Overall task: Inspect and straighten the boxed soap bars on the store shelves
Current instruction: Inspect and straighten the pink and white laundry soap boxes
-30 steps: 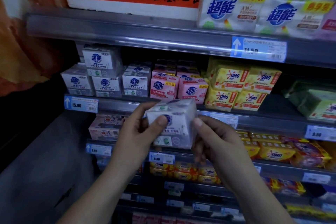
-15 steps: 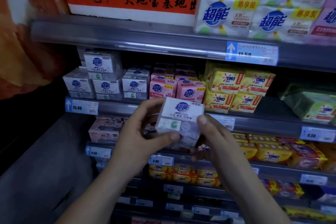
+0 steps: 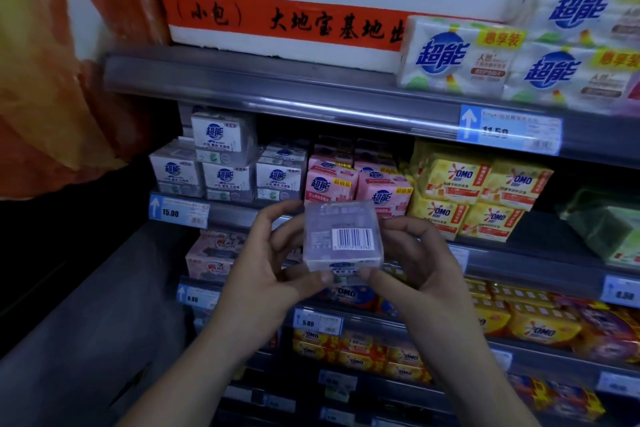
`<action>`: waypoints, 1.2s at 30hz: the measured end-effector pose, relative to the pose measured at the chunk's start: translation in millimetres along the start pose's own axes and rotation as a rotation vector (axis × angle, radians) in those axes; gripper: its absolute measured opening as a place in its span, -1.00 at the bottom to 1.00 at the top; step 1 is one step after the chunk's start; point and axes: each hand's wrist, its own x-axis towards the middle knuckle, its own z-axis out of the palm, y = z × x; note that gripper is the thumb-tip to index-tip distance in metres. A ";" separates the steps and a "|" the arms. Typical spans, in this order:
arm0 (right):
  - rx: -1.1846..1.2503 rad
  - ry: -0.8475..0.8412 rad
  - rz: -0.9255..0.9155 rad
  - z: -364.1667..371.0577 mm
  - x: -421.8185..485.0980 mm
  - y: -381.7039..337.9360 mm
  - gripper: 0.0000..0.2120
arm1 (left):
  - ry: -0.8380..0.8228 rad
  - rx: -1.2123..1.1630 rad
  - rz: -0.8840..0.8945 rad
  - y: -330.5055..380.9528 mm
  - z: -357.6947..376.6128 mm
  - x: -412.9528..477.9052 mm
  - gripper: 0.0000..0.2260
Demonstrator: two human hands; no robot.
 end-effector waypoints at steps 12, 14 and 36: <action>-0.092 -0.077 0.138 22.9 16.5 0.7 -0.49 | 0.254 0.063 0.044 13.2 -17.0 10.5 -0.69; -0.078 -0.096 0.161 26.0 22.0 1.0 -0.42 | 0.238 0.024 0.029 18.8 -23.1 13.3 -0.68; -0.154 0.143 -0.176 68.8 101.9 -5.9 -0.66 | 0.437 0.243 0.185 17.9 -37.3 85.6 -0.71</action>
